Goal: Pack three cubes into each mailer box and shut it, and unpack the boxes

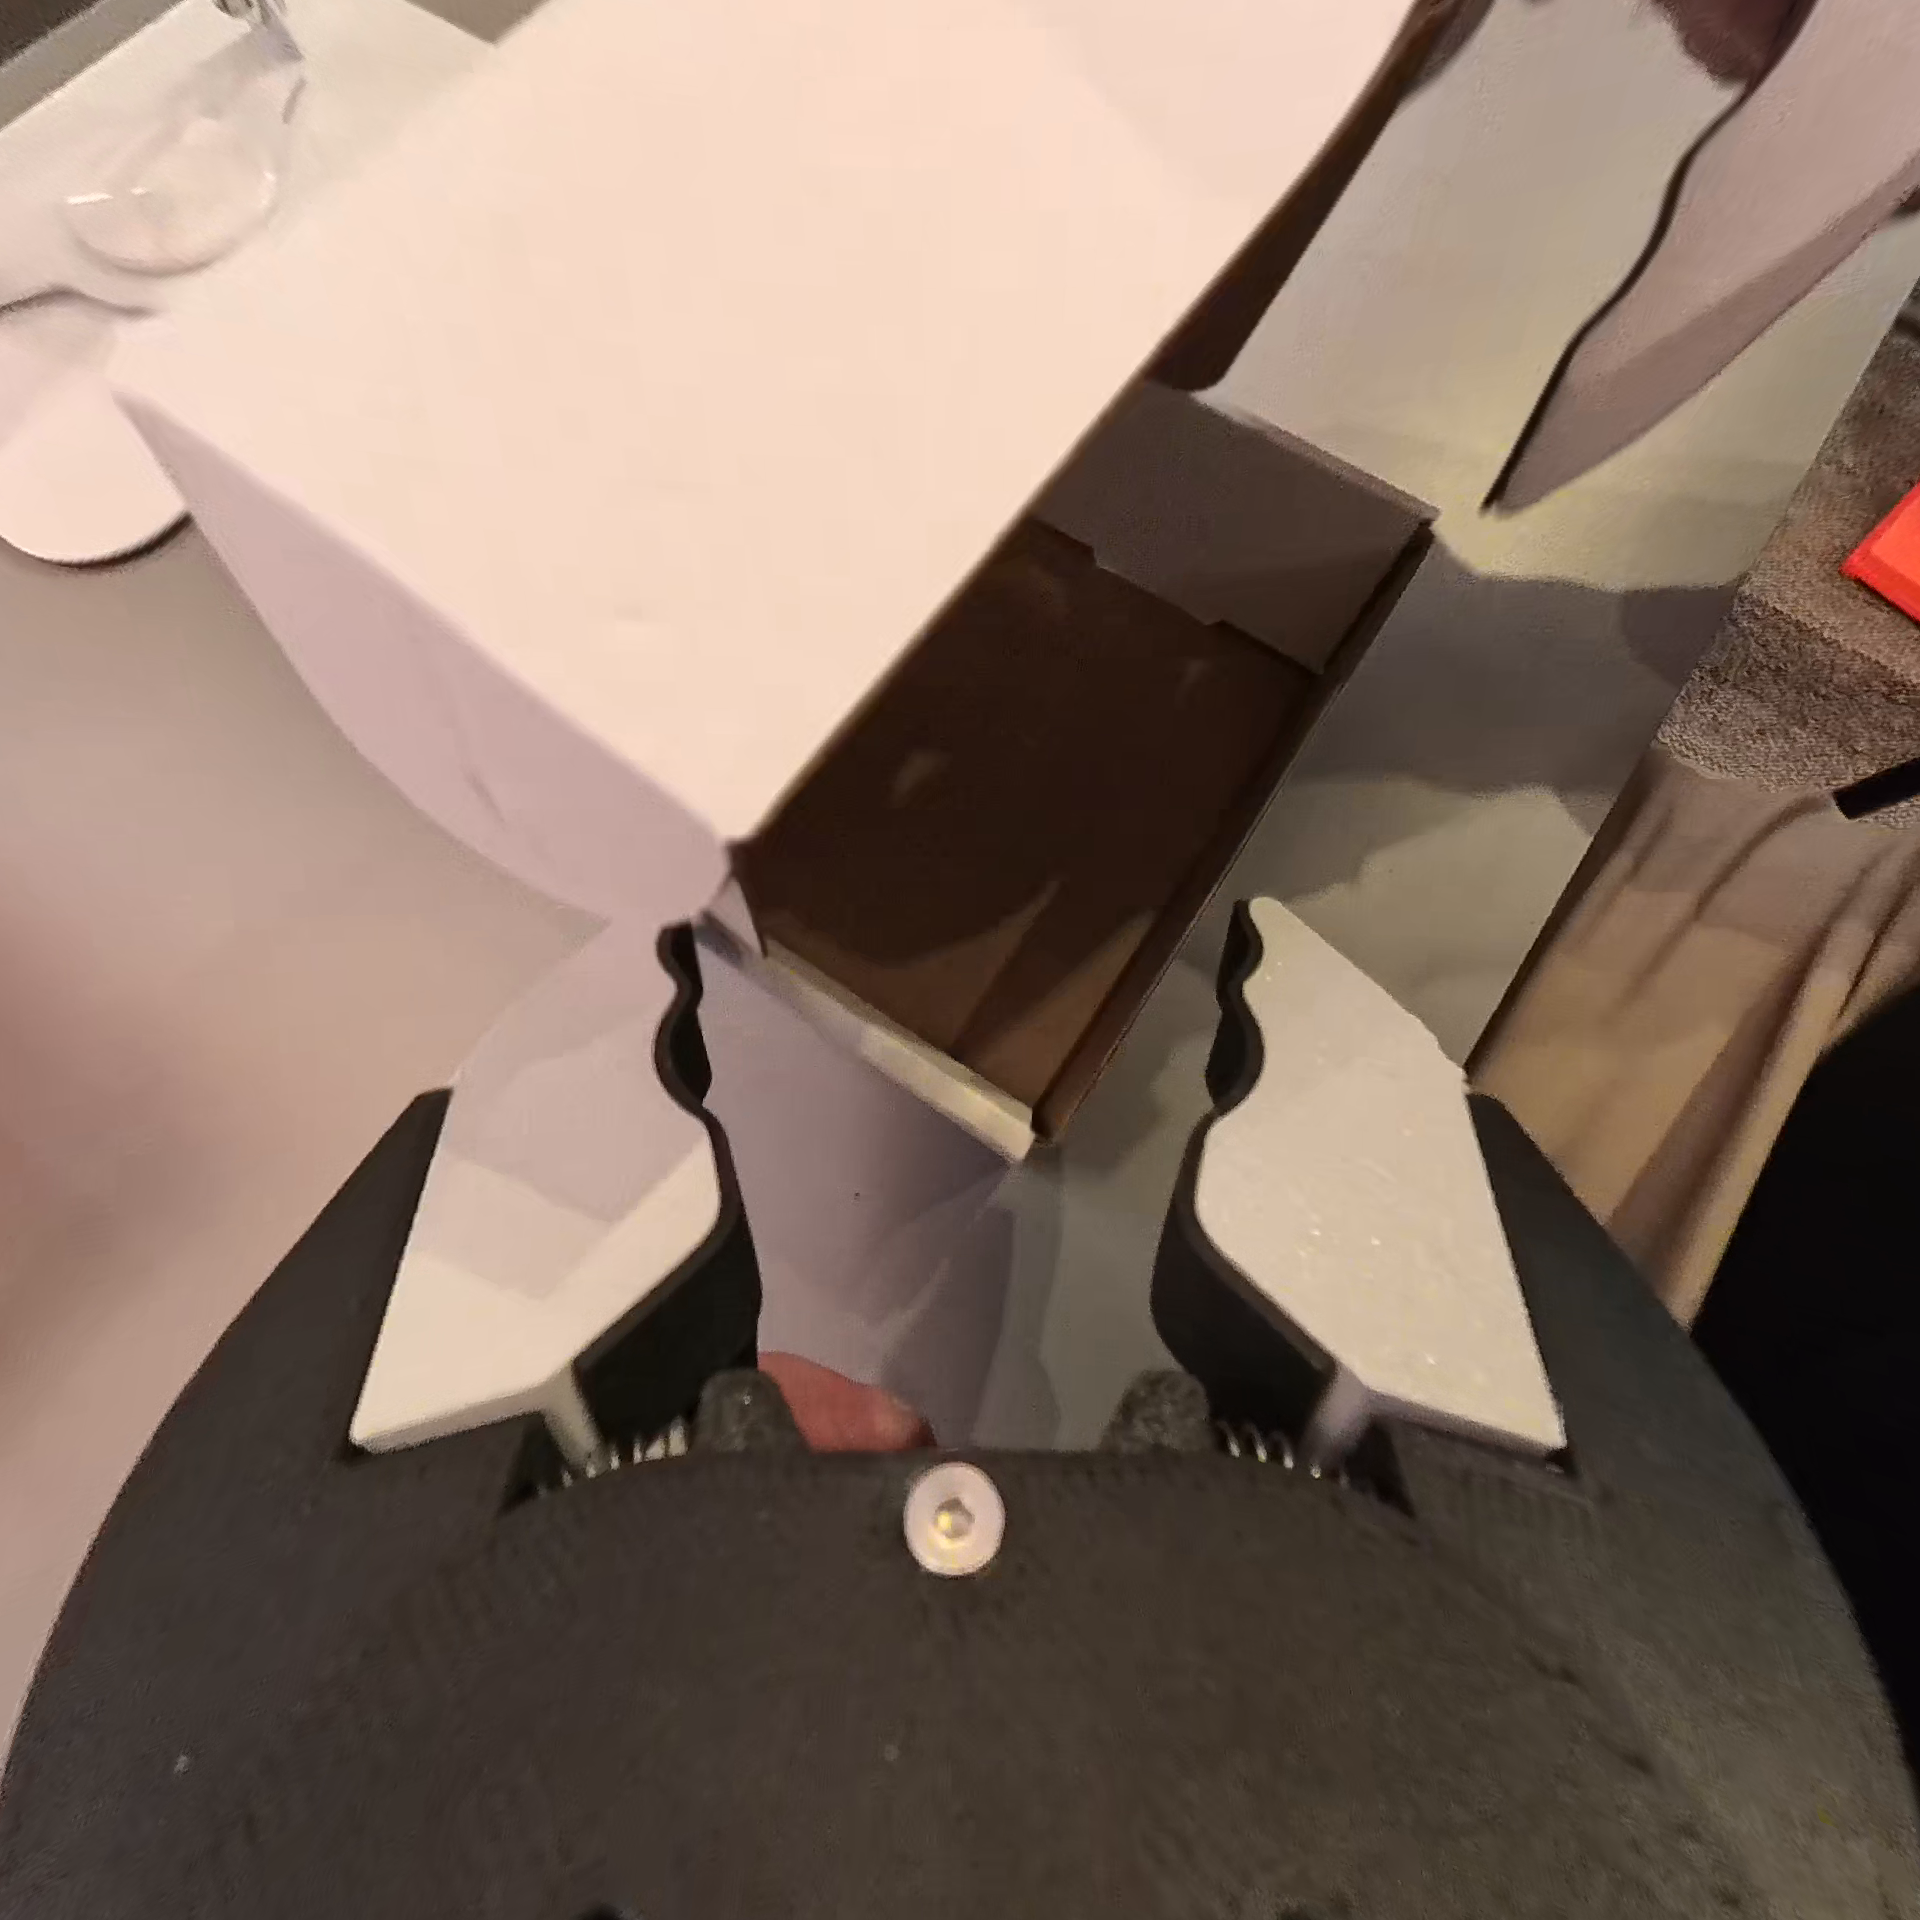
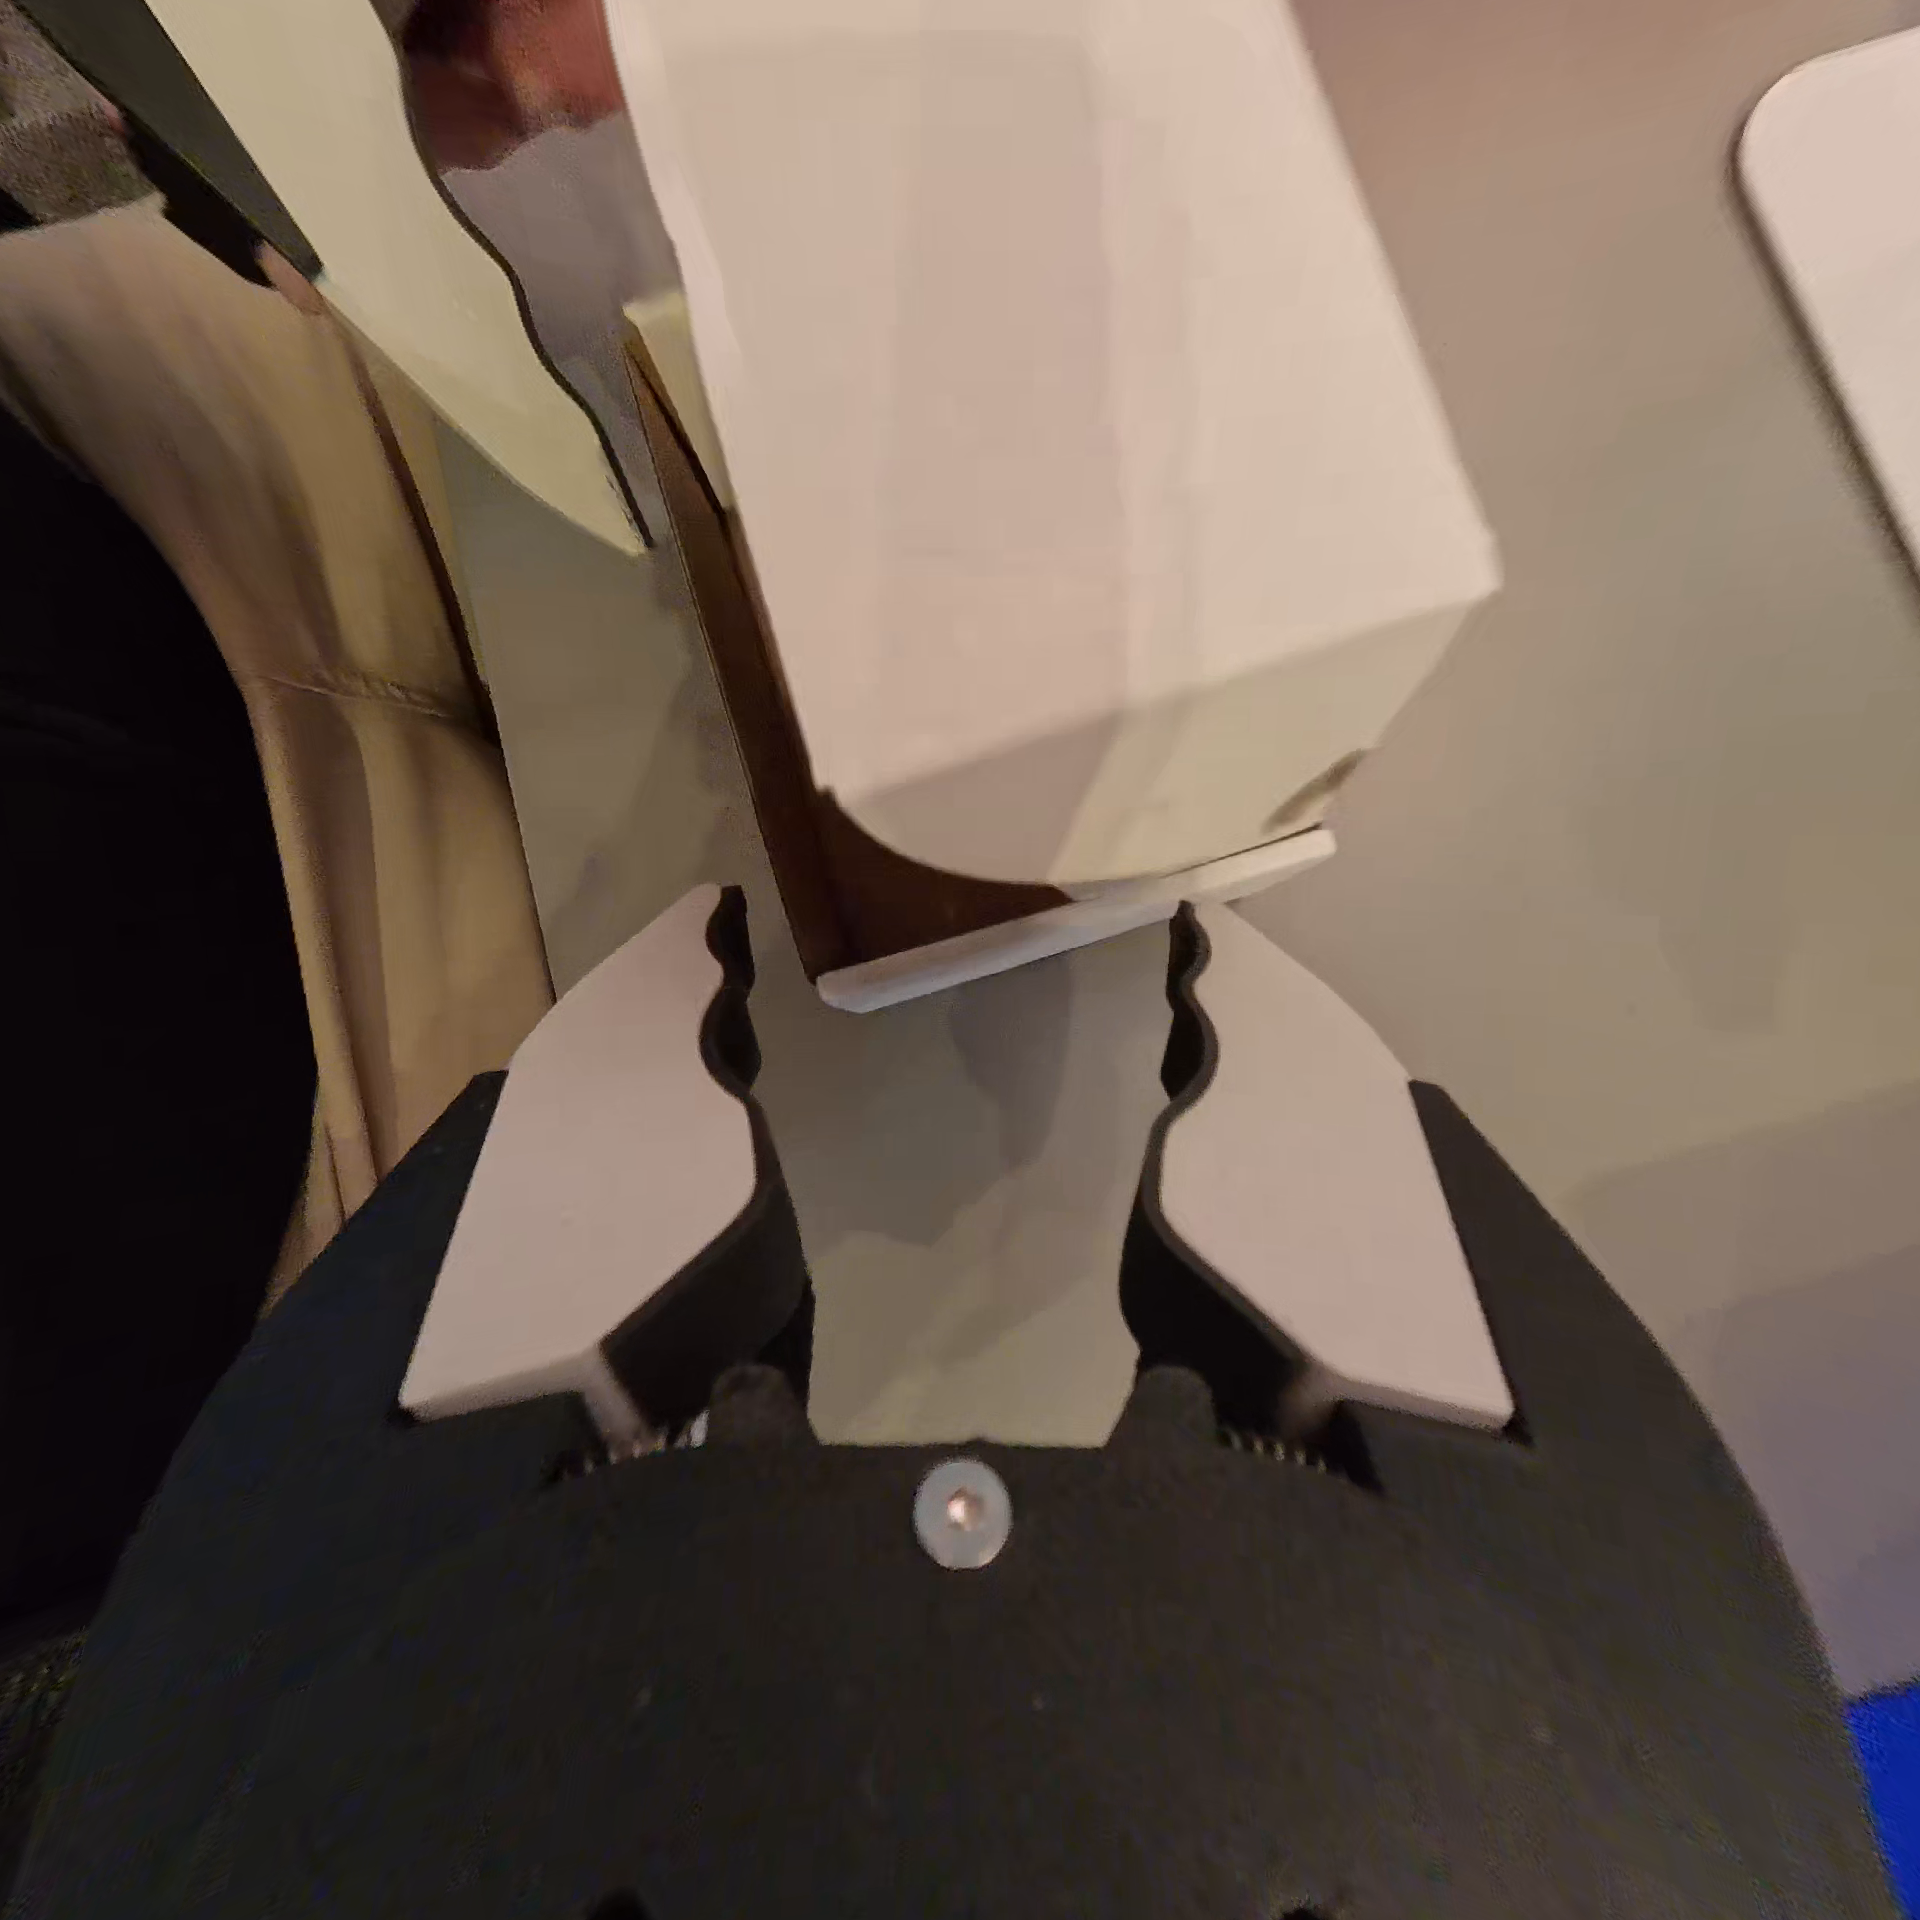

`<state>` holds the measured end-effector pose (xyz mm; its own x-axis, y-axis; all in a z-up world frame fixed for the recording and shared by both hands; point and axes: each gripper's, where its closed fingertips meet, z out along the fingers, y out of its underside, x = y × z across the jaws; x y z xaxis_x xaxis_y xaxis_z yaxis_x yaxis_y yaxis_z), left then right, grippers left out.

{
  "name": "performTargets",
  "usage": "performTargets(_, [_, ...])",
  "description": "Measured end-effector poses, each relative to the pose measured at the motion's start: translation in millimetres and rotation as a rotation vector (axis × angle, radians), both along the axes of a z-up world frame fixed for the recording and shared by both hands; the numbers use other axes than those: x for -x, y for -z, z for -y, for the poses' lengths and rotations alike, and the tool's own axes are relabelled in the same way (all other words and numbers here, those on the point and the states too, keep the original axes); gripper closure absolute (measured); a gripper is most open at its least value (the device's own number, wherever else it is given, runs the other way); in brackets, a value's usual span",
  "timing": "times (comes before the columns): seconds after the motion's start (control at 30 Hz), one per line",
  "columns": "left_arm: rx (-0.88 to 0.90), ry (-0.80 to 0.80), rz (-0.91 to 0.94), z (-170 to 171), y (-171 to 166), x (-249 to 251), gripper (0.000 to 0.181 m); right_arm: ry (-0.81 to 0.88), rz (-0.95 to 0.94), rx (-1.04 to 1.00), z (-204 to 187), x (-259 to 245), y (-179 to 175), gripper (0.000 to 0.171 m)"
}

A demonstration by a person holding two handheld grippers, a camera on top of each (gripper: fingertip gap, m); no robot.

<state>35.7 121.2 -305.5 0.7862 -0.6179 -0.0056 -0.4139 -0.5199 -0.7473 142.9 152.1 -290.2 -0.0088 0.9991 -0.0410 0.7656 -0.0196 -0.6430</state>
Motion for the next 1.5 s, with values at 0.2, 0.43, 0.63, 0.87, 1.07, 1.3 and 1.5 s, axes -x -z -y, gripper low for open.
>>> performTargets(0.2, [-0.023, 0.01, -0.048, 0, 4, -1, 0.088, -0.029, -0.228, -0.072, -21, 15, -62, 0.08])
performTargets(0.43, [-0.048, 0.011, -0.071, 0, 6, -5, 0.086, -0.151, -0.175, -0.019, 6, 31, -37, 0.083])
performTargets(0.63, [-0.052, 0.02, -0.083, 0, 7, -7, 0.086, -0.093, -0.275, -0.004, 8, 31, -39, 0.086])
performTargets(0.87, [-0.051, 0.026, -0.08, -1, 7, -7, 0.086, -0.255, -0.22, -0.058, -11, -10, -40, 0.103])
performTargets(1.07, [-0.051, 0.041, -0.091, -1, 7, -7, 0.087, -0.381, -0.169, -0.053, -25, 3, -11, 0.107])
performTargets(1.3, [-0.063, 0.073, -0.125, -1, 9, -8, 0.087, -0.408, -0.16, -0.108, -14, 17, -5, 0.117])
performTargets(1.5, [-0.064, 0.125, -0.2, 5, 14, -7, 0.09, -0.425, -0.069, -0.152, -5, 12, 9, 0.108])
